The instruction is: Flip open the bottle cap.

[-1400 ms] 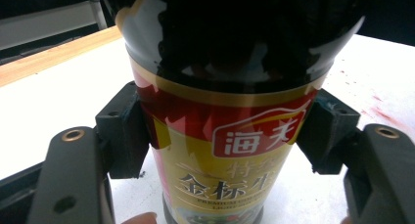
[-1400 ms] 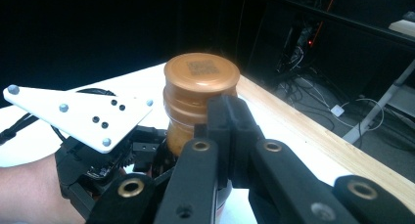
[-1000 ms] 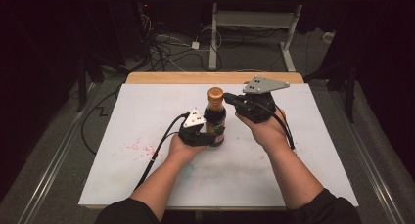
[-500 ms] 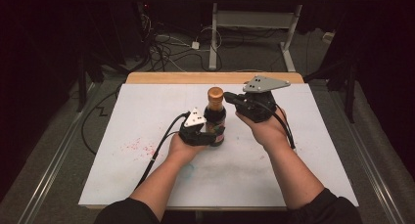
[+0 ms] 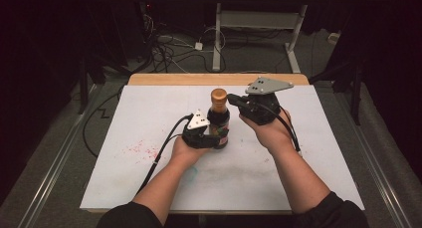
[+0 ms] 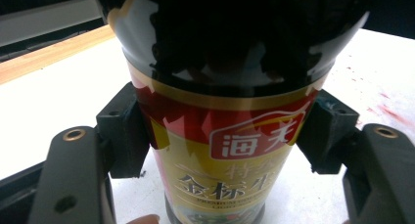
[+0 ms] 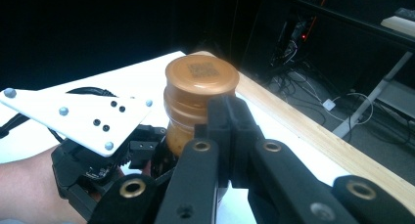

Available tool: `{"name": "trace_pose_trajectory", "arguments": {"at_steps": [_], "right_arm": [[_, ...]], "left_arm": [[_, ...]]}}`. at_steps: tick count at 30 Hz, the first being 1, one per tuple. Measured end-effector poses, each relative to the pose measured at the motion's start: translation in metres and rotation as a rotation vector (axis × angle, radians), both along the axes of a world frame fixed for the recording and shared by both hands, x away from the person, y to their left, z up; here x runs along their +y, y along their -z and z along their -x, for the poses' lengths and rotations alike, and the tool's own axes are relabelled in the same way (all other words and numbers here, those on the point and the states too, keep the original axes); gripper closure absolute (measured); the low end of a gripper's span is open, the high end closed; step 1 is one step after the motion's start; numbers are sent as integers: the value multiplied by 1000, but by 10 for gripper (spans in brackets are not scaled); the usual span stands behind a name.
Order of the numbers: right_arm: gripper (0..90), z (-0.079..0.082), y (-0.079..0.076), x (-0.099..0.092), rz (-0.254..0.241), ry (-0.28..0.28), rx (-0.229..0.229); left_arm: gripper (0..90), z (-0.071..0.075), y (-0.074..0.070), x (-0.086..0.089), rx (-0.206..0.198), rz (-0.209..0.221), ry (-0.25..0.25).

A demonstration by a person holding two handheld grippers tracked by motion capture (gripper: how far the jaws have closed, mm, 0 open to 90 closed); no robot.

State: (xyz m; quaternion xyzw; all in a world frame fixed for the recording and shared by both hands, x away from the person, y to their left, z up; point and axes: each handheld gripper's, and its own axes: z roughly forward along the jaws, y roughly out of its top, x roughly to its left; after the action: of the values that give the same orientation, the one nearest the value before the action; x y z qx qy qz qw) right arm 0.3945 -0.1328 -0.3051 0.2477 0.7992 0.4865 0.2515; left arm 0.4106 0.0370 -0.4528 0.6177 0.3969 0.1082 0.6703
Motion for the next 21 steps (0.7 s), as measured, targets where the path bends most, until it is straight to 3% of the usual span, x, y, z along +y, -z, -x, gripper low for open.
{"name": "trace_pose_trajectory", "arguments": {"at_steps": [7, 8, 17, 18, 19, 20, 21], "right_arm": [[900, 0, 1, 0, -1, -1, -1], [900, 0, 1, 0, 7, -5, 10], [900, 0, 1, 2, 18, 2, -7], [900, 0, 1, 2, 16, 1, -5], [900, 0, 1, 2, 14, 1, -4], [900, 0, 1, 3, 15, 2, -6], [900, 0, 1, 3, 15, 0, -7]], "left_arm": [[294, 0, 0, -1, -2, 14, -4], [294, 1, -1, -5, 5, 80, -14], [300, 1, -1, -6, 6, 74, -15], [300, 1, 0, -2, 2, 13, -9], [301, 1, 0, -2, 3, 18, -13], [301, 1, -1, -6, 8, 72, -18], [302, 1, -1, -6, 8, 72, -19]]}}
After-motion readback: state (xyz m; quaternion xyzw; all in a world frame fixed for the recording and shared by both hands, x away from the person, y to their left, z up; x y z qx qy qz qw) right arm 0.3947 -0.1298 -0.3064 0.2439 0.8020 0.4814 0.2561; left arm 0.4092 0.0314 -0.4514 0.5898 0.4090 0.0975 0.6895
